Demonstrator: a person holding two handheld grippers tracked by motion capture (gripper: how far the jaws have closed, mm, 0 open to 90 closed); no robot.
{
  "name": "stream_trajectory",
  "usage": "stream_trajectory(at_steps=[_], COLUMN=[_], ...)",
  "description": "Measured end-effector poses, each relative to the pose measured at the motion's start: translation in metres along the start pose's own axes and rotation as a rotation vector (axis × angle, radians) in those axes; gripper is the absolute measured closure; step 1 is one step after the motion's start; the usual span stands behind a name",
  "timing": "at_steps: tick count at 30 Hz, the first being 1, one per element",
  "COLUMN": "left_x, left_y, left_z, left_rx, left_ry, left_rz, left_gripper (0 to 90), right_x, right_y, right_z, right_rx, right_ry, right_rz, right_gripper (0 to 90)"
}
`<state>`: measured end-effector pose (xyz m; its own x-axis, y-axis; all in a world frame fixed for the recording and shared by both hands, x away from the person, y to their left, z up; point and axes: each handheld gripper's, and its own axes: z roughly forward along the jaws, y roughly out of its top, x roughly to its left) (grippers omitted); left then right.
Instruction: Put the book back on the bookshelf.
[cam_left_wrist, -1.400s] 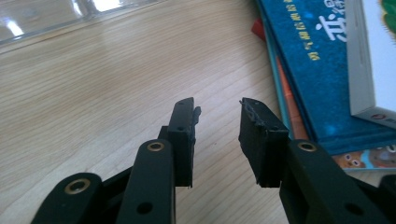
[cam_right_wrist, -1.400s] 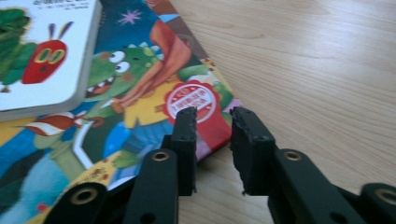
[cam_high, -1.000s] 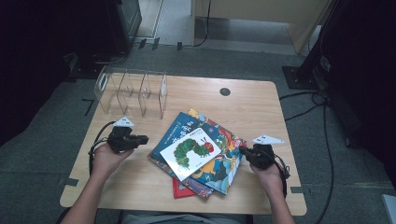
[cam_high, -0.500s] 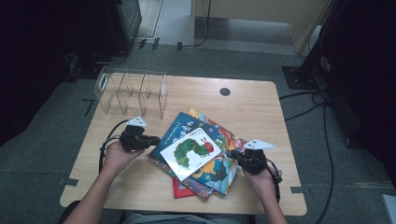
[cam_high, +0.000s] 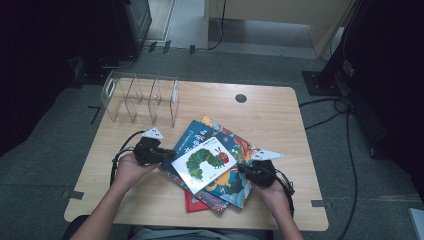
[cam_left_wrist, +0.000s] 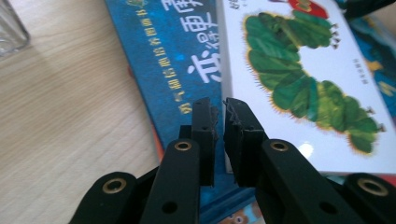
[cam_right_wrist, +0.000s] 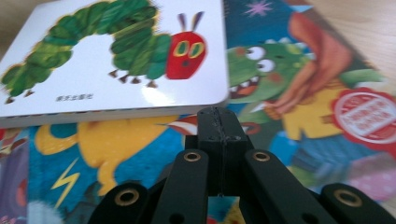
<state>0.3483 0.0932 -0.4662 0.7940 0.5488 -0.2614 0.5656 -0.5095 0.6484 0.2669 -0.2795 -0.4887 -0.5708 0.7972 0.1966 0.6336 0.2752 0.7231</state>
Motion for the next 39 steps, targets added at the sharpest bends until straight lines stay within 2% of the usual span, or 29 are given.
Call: stream_trajectory(at_steps=[3, 7, 14, 18, 24, 31, 34, 39], left_x=[-0.003, -0.003, -0.004, -0.005, -0.008, -0.010, -0.009, -0.005], left_y=[-0.001, -0.002, -0.005, -0.007, -0.011, -0.014, -0.014, -0.014], left_z=[0.002, 0.001, 0.000, -0.002, -0.004, -0.006, -0.005, -0.008], left_rx=[0.011, 0.008, 0.004, 0.013, 0.011, 0.028, 0.050, 0.034], left_ry=[0.007, 0.000, -0.011, -0.015, -0.019, 0.004, 0.015, 0.030], left_rz=[0.013, 0.003, -0.020, -0.016, -0.031, -0.048, -0.068, -0.091], left_gripper=[83.5, 83.3, 84.0, 84.3, 84.0, 83.1, 80.6, 75.6], right_x=[0.005, 0.008, 0.004, 0.003, 0.000, -0.006, -0.007, -0.008], right_y=[0.000, 0.002, 0.004, 0.006, 0.012, 0.025, 0.027, 0.032], right_z=[0.005, 0.009, 0.013, 0.016, 0.021, 0.030, 0.035, 0.040], right_rx=[0.008, 0.002, -0.014, -0.019, -0.021, 0.008, -0.012, -0.004], right_ry=[0.037, 0.034, 0.045, 0.036, 0.040, 0.064, 0.075, 0.085], right_rz=[-0.011, -0.033, -0.030, -0.038, -0.037, -0.038, -0.038, -0.030], right_gripper=[90.0, 90.0, 90.0, 90.0, 90.0, 90.0, 90.0, 90.0])
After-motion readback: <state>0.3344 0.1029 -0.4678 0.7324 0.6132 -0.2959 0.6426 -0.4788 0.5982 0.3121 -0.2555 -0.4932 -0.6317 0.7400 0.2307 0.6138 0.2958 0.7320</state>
